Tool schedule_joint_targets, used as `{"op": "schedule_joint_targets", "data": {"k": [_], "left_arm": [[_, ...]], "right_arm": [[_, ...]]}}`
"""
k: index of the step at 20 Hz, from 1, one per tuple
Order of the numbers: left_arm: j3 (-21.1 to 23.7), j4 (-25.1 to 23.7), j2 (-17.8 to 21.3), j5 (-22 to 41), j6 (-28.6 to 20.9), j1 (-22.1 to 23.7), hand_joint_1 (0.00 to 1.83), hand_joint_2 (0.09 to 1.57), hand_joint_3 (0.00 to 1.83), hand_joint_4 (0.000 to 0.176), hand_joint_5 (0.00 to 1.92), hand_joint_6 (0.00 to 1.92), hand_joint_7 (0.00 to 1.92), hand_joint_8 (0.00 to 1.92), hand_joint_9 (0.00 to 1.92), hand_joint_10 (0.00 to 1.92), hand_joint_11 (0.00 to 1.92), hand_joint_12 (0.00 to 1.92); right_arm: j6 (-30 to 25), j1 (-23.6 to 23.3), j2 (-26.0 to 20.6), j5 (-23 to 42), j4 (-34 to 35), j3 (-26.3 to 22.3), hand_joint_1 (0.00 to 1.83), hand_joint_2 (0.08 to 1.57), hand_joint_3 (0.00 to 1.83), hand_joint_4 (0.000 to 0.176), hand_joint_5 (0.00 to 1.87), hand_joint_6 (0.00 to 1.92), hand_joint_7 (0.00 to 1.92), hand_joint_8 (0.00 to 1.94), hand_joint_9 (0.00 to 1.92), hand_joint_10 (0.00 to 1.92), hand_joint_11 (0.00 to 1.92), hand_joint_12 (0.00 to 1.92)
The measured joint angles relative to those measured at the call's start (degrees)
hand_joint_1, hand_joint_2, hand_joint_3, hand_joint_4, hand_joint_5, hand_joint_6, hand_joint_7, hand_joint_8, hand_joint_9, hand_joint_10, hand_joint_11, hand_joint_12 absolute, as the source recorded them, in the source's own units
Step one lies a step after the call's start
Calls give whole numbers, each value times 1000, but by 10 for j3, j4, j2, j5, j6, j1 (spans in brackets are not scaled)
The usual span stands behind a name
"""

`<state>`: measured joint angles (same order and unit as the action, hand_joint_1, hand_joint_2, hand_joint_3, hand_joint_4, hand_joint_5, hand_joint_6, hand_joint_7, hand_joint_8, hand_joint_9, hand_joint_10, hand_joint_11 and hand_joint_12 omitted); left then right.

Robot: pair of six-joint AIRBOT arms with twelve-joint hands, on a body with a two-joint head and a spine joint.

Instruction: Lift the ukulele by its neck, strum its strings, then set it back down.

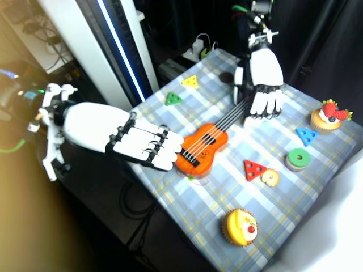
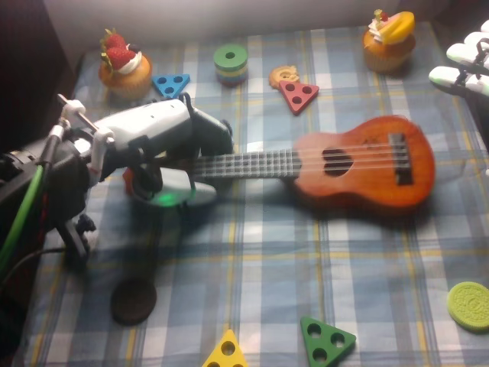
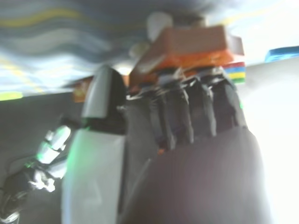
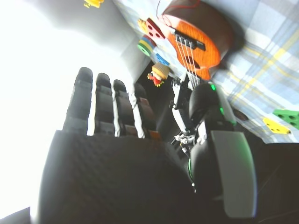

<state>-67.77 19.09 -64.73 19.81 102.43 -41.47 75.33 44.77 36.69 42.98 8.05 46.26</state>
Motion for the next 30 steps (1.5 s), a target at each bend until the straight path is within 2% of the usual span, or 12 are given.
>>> {"op": "schedule_joint_targets", "data": {"k": [2,5,8,12,14,17,18,20,25,26,27,30], "left_arm": [[-4,0,-10,11,13,-4,1350,1079,0,0,858,1920,1064,1921,1253,1921,1364,1921],[-4,5,-10,13,10,-6,1372,1034,0,121,957,1921,1209,1921,1347,1921,1407,1921],[12,8,3,19,10,-10,1456,1117,27,156,1037,1921,1236,1921,1342,1921,1321,1921],[45,3,36,18,8,-10,1390,1172,27,141,969,1921,1248,1921,1392,1921,1516,1921],[54,-19,45,17,10,-5,1466,1126,0,0,952,1921,1242,1921,1372,1921,1479,1921],[64,-37,53,26,46,22,1507,1175,22,0,921,1896,1267,1921,1434,1921,1511,1921],[68,-36,55,31,64,31,1160,990,608,0,754,1702,1266,1921,1433,1921,1496,1921],[76,-45,60,37,88,47,1553,960,520,0,935,1918,1304,1921,1463,1921,1495,1921],[88,-60,74,44,136,76,1506,1090,170,0,953,1921,1283,1921,1443,1921,1495,1921],[88,-60,75,47,144,83,1504,1113,145,0,945,1921,1252,1921,1438,1921,1508,1921],[88,-60,76,47,162,90,1490,1141,98,0,939,1921,1213,1921,1417,1921,1490,1921],[88,-60,76,55,190,120,1578,1142,68,0,1068,1921,1283,1921,1472,1921,1558,1921]], "right_arm": [[0,0,0,2,0,0,487,1325,5,0,0,0,0,0,0,0,40,19],[0,0,-3,5,-2,-3,417,1344,0,0,0,0,0,0,3,1,0,55],[0,0,-11,16,-1,-7,444,1349,2,0,0,0,0,0,0,0,0,0],[-34,0,-19,39,-30,-12,394,1386,12,0,73,26,4,1,0,0,0,0],[-64,0,-23,46,-55,-11,313,1395,11,0,123,35,22,6,0,0,20,14],[-126,-22,-26,51,-102,3,221,1358,0,0,180,38,54,8,0,0,0,0],[-130,-32,-27,48,-111,4,215,1363,0,0,191,40,44,3,0,0,0,0],[-134,-69,-17,29,-143,10,353,1425,0,0,278,15,129,6,60,15,0,406],[-215,-139,23,-58,-240,46,210,1200,0,49,195,1,73,0,3,0,0,93],[-216,-140,24,-66,-244,47,472,1383,0,0,301,0,165,4,148,46,0,837],[-220,-141,24,-69,-246,47,595,1445,0,25,310,5,148,7,191,59,0,1198],[-225,-151,23,-73,-255,47,461,1433,0,67,308,2,152,1,124,35,0,1383]]}}
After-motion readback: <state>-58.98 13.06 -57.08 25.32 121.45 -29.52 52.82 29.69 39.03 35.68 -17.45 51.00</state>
